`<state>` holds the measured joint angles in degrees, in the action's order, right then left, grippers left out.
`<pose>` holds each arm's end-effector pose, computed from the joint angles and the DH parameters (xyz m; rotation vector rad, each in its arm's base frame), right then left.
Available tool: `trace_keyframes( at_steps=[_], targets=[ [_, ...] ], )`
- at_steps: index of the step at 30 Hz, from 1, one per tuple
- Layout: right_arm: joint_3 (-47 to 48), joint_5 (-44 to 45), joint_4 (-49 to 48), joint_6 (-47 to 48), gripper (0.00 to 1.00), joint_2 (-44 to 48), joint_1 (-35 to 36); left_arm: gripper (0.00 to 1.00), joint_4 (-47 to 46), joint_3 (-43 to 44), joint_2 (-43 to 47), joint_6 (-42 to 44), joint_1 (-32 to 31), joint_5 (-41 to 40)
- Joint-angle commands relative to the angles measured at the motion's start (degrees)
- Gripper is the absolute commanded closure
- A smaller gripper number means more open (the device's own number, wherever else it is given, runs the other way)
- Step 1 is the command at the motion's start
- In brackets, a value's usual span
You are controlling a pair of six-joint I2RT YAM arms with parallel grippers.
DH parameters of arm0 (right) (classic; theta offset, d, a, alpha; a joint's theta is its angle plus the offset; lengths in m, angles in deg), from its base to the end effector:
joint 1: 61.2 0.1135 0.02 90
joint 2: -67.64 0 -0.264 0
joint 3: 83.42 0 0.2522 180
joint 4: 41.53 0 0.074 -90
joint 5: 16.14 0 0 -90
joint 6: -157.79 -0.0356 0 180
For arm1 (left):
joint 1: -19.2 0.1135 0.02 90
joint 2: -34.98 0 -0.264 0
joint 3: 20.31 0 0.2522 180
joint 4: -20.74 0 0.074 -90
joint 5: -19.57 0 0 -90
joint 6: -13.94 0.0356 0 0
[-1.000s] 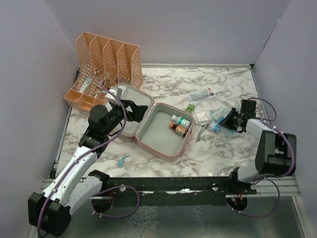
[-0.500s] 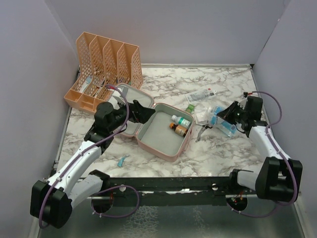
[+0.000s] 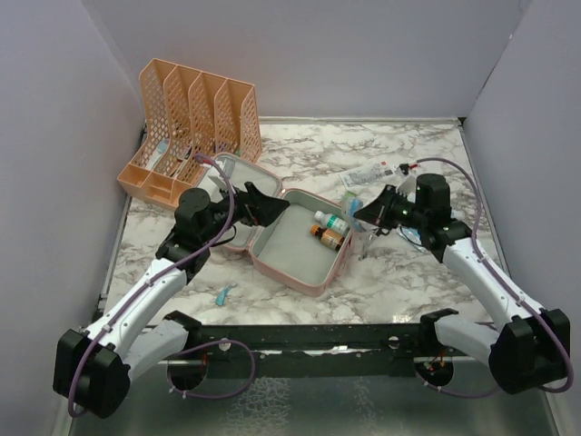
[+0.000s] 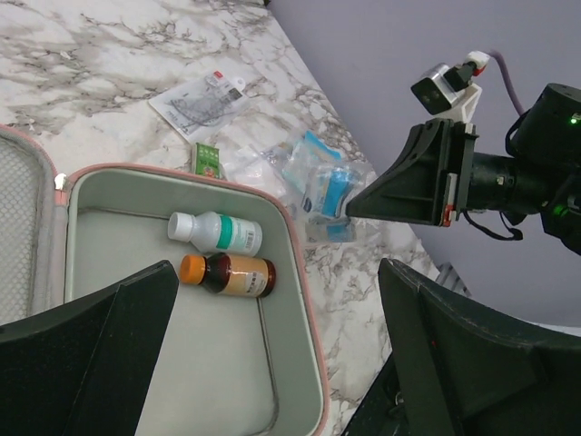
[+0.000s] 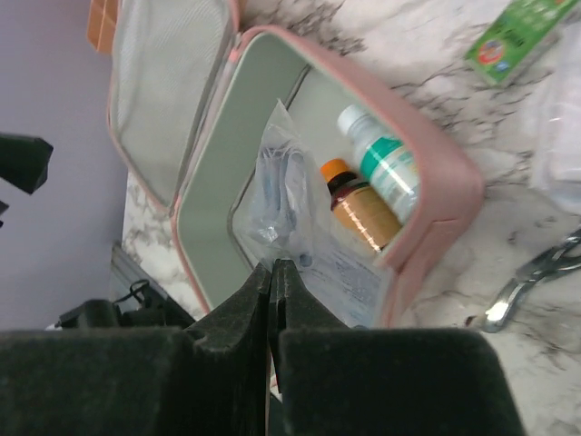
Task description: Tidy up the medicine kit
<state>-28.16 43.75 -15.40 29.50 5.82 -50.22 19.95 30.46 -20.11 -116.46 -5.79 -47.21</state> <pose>0.2264 0.0621 0.2608 0.2071 2.2351 1.0489 0.1997 -0.1086 0.3044 0.0996 1.7662 -1.1824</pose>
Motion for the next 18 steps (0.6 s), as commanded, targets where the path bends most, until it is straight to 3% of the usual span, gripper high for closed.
trace_keyframes(
  at_steps=[1, 7, 18],
  targets=[
    [3.0, 4.1, -2.0, -3.4, 0.99, -1.7, 8.0, 0.04, -1.2, -0.8, 3.7, -0.2, -0.4, -0.8],
    [5.5, 10.2, -3.5, -6.6, 0.99, -6.3, 17.2, 0.04, 1.5, -2.6, 6.6, 1.6, -0.4, -4.5],
    [8.4, 17.8, -4.7, -11.5, 0.99, -13.6, 25.6, 0.06, 6.9, -4.2, 5.6, 1.9, -0.3, -6.5]
  ],
)
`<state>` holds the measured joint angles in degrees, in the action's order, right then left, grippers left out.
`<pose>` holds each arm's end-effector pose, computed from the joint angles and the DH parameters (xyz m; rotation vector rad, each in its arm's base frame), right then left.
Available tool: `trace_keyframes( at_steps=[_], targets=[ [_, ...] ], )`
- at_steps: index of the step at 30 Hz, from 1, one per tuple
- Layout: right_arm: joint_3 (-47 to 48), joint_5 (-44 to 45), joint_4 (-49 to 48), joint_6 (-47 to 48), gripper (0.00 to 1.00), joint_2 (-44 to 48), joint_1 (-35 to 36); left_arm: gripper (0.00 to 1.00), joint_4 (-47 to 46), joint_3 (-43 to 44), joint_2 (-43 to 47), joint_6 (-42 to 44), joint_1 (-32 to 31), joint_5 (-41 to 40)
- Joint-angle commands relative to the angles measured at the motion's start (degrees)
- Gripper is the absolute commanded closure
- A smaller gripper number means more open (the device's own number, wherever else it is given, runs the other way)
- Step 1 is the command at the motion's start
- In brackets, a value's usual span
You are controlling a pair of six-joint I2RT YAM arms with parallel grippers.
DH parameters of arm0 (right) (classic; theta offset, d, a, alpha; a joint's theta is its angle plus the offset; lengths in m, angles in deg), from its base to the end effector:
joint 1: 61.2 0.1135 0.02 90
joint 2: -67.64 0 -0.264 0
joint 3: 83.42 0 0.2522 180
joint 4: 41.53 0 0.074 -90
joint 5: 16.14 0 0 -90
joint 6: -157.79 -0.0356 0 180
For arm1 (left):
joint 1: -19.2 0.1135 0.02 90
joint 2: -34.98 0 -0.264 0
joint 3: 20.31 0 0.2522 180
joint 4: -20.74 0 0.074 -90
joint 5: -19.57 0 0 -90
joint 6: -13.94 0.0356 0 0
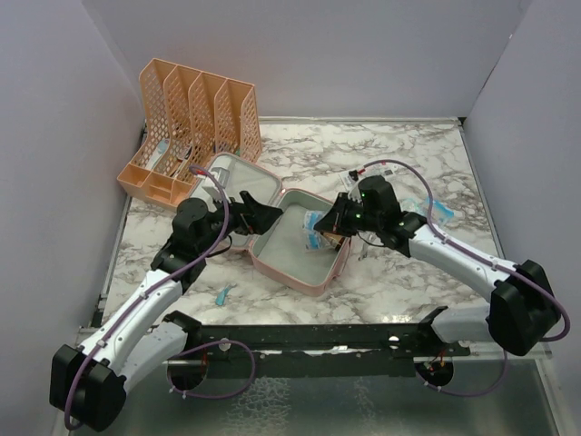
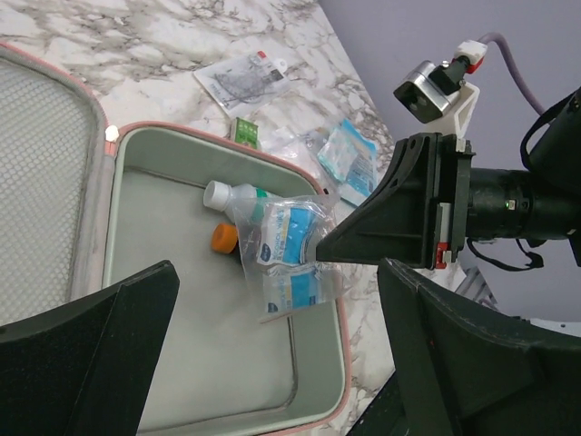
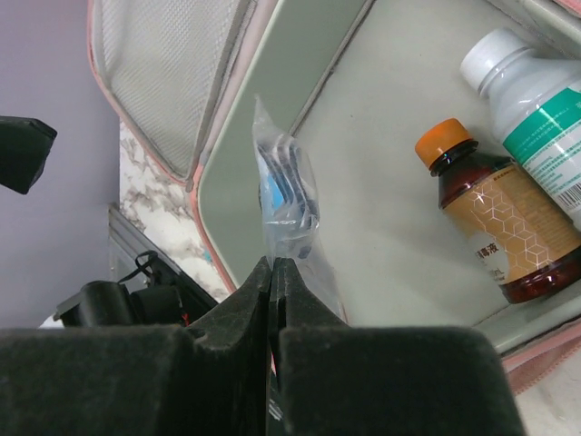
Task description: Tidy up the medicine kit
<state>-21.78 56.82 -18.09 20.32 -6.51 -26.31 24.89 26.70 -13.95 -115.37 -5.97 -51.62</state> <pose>0.2250 0.1696 0.2494 0.0806 2.4026 1.0753 0.1813 -0.0979 0.2927 0.0440 1.7984 -1.1029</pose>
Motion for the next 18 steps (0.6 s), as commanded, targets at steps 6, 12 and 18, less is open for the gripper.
trace_keyframes(
  at_steps=[6, 12, 18],
  targets=[
    [5.3, 1.0, -1.9, 2.9, 0.99, -4.7, 3.7, 0.08, 3.0, -0.9, -0.6, 1.2, -0.2, -4.5],
    [10.6, -5.7, 3.1, 14.4, 0.99, -9.5, 4.2, 0.08, 6.5, -0.3, 0.8, 2.8, -0.1, -10.2],
    [12.6, -8.5, 10.1, 22.6, 0.99, -10.8, 4.7, 0.08, 7.9, -0.3, 1.8, 4.2, -0.1, -12.3]
  ],
)
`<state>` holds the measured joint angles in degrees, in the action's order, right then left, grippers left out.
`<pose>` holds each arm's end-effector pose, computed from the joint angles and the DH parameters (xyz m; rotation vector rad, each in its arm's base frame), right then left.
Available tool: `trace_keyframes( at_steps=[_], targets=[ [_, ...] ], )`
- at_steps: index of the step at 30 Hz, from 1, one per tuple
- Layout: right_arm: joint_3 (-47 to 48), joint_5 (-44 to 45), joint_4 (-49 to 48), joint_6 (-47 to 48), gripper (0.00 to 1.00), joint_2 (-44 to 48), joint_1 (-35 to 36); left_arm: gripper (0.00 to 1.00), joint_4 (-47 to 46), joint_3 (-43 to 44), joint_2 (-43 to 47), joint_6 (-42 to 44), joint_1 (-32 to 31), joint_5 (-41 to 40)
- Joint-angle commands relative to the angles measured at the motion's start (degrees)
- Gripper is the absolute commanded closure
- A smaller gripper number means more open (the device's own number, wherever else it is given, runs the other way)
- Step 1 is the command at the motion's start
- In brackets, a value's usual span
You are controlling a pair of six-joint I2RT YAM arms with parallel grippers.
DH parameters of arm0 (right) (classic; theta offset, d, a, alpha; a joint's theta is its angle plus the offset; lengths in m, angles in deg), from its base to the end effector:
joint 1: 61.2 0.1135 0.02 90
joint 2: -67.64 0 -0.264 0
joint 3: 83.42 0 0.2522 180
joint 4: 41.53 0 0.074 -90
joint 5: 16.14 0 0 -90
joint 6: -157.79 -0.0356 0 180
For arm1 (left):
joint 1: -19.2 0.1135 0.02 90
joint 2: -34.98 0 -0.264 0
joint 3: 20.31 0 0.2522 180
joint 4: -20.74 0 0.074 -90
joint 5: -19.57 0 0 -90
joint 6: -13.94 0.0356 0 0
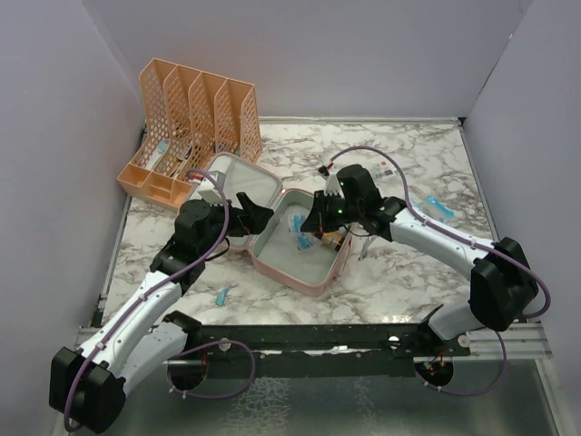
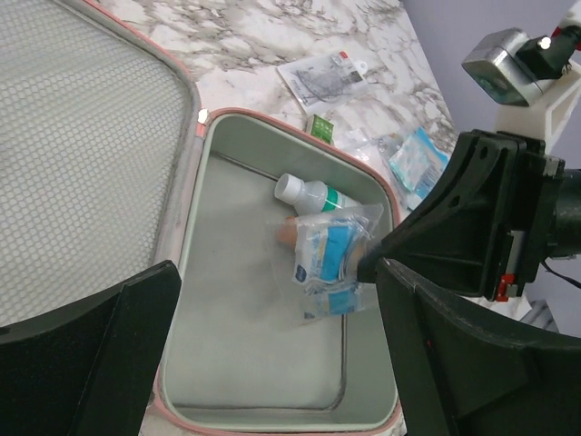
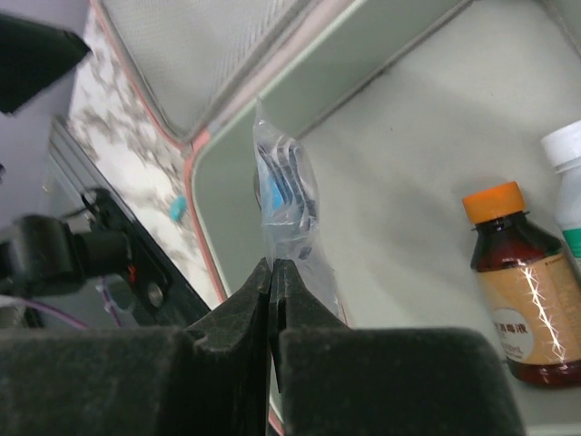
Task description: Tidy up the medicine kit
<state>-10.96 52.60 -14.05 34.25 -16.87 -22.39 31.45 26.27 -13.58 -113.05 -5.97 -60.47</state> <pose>0.2444 0.2132 0.2554 -0.3269 2.4210 1.0457 0.1818 -0.0922 0.2787 -0.0633 1.8866 -0.9181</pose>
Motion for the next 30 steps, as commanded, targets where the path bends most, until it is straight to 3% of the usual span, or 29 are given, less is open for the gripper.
trace_keyframes(
  at_steps=[1, 19, 24, 30],
  targets=[
    [1.9, -4.5, 7.4, 10.0, 0.99, -0.3, 0.8, 0.08, 1.4, 0.1, 1.5, 2.0, -0.1, -3.4],
    [0.6, -8.9, 15.5, 19.7, 0.99, -3.6, 3.2, 0.08, 1.5, -0.2, 1.4, 3.2, -0.1, -3.7],
    [1.5, -5.7, 17.0, 21.3, 0.99, -5.6, 3.3, 0.08, 1.2, -0.3, 1.2, 3.0, -0.1, -3.6],
    [1.4, 2.9, 15.3, 16.2, 0.99, -6.4, 3.3, 0.08, 1.5, 0.0, 1.1, 3.4, -0.1, -3.3]
  ],
)
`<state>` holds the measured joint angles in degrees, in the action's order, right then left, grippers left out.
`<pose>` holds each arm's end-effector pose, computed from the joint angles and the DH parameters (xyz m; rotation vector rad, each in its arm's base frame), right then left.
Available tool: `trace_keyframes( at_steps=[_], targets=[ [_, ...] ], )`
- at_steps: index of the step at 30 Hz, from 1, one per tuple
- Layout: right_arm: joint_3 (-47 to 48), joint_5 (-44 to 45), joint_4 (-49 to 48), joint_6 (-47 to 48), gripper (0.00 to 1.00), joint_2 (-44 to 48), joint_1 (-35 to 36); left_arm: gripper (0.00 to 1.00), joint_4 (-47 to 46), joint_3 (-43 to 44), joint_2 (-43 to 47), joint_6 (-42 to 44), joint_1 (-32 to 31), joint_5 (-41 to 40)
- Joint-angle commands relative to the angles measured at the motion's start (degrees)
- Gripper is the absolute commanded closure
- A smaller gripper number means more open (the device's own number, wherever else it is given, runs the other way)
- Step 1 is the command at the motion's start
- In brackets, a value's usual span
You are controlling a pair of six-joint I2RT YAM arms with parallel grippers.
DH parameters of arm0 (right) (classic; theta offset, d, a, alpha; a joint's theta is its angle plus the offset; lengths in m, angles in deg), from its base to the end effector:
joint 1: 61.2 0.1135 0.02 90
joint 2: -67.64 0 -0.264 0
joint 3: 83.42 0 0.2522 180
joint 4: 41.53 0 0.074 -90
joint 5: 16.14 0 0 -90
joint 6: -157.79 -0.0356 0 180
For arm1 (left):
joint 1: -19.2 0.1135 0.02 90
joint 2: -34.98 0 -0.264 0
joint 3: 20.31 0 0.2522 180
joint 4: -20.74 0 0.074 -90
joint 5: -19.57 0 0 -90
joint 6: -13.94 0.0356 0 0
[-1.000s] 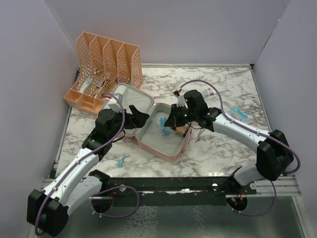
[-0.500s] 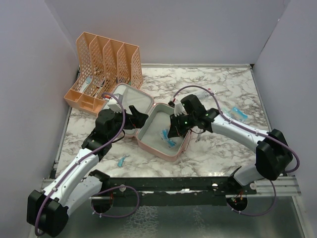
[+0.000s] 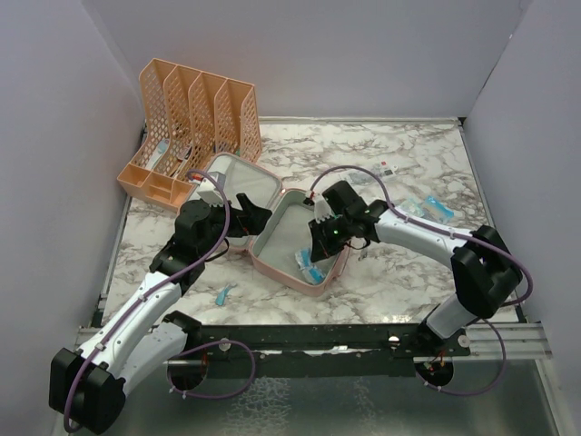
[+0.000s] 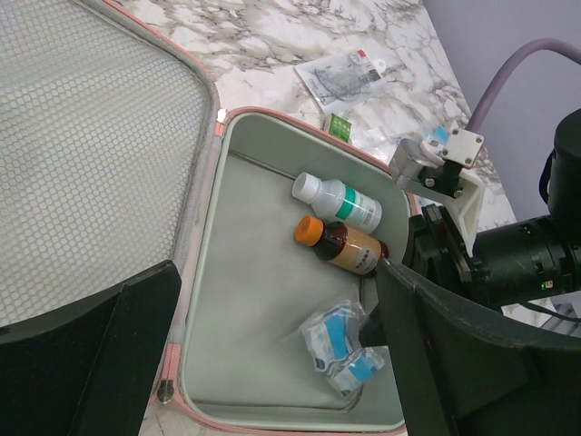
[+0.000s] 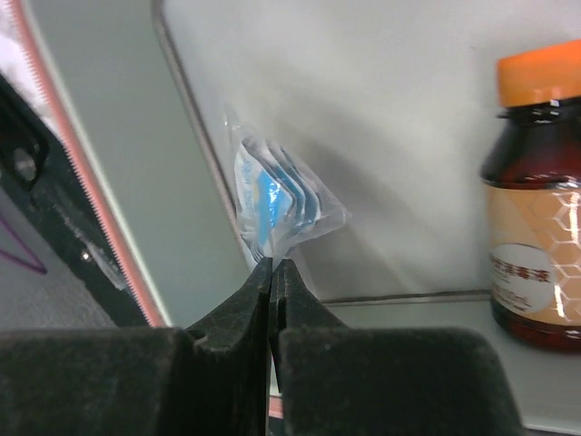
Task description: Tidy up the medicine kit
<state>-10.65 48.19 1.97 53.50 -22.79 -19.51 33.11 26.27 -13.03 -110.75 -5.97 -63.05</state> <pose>0.2238 0.2200 0.2081 -0.8136 2.6526 0.8915 0.1806 -0.0899 0.2774 -0.0617 1.8937 -0.8461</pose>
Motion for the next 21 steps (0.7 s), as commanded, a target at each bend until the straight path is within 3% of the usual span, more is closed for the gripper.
trace_keyframes(
  at_steps=[1, 8, 14, 21],
  targets=[
    [0.4, 8.1, -2.1, -4.9, 0.99, 0.3, 0.4, 0.08, -0.2, 0.0, 0.6, 1.1, -0.1, -0.6],
    [-5.9, 15.2, -11.7, -25.3, 0.99, 8.5, 1.2, 0.08, -0.7, -0.4, 0.7, 0.7, -0.1, 0.1],
    [-9.6, 27.2, -8.4, -46.9, 0.99, 12.2, 3.6, 0.08, -1.2, -0.3, 0.5, 0.7, -0.1, 0.4],
    [-10.2, 31.5, -7.7, -59.8, 0.99, 12.2, 6.5, 0.08, -1.7, -0.3, 0.4, 0.5, -0.1, 1.7]
  ],
)
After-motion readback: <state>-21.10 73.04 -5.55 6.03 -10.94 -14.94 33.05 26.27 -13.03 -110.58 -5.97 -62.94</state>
